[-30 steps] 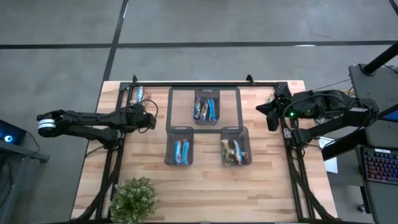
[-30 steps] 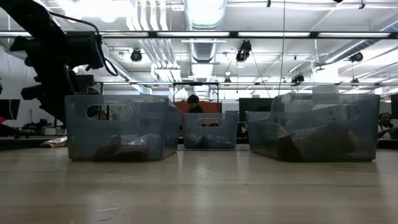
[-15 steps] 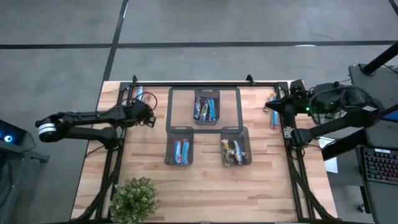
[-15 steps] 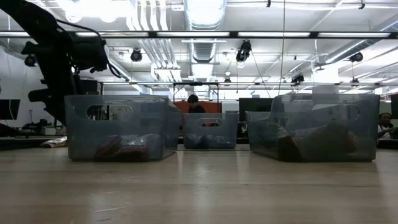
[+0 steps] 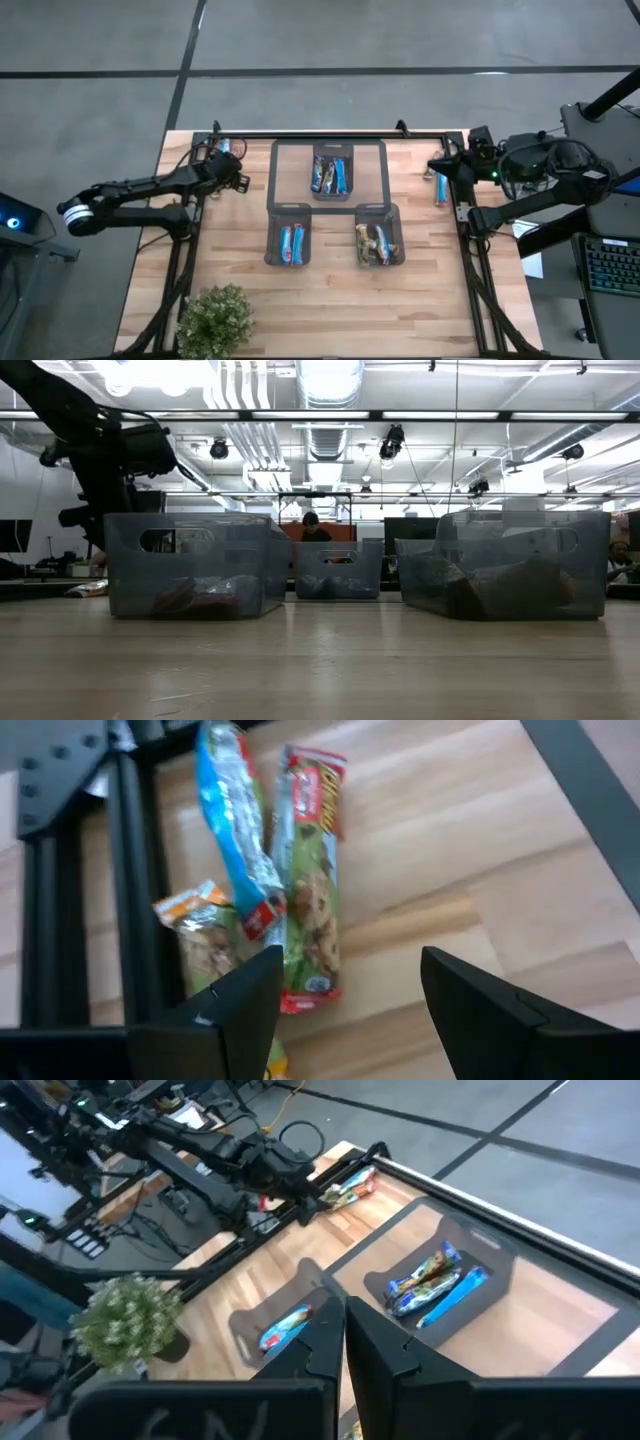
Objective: Pick and place Granola Bars by type
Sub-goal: Put the red granola bar into the bottom left black bin
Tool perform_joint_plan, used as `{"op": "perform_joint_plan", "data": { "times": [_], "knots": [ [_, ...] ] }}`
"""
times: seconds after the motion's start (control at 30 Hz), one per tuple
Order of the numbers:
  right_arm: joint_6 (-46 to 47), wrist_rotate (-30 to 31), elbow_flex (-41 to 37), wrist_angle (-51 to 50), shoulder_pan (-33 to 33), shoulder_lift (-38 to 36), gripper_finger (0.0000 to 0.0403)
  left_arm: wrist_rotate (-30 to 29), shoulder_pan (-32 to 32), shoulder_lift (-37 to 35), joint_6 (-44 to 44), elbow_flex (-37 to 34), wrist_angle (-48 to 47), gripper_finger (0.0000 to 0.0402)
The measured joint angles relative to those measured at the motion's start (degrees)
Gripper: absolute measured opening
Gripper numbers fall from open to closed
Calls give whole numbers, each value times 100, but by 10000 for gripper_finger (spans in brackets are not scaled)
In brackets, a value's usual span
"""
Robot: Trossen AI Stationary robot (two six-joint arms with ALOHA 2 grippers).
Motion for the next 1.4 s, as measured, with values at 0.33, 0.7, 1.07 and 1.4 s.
{"op": "perform_joint_plan", "data": {
  "times": [0.33,0.7,1.07,1.4],
  "knots": [
    [-17,163,0,-23,0,-13,8,236,90,565,272,-57,107,220],
    [-122,163,0,-28,-2,-15,8,-190,127,1335,470,-66,699,220],
    [-129,160,-2,-39,-2,-15,8,-465,125,1534,434,-41,894,220],
    [-212,160,-2,-44,-2,-15,9,-550,197,1645,481,-4,999,220]
  ]
}}
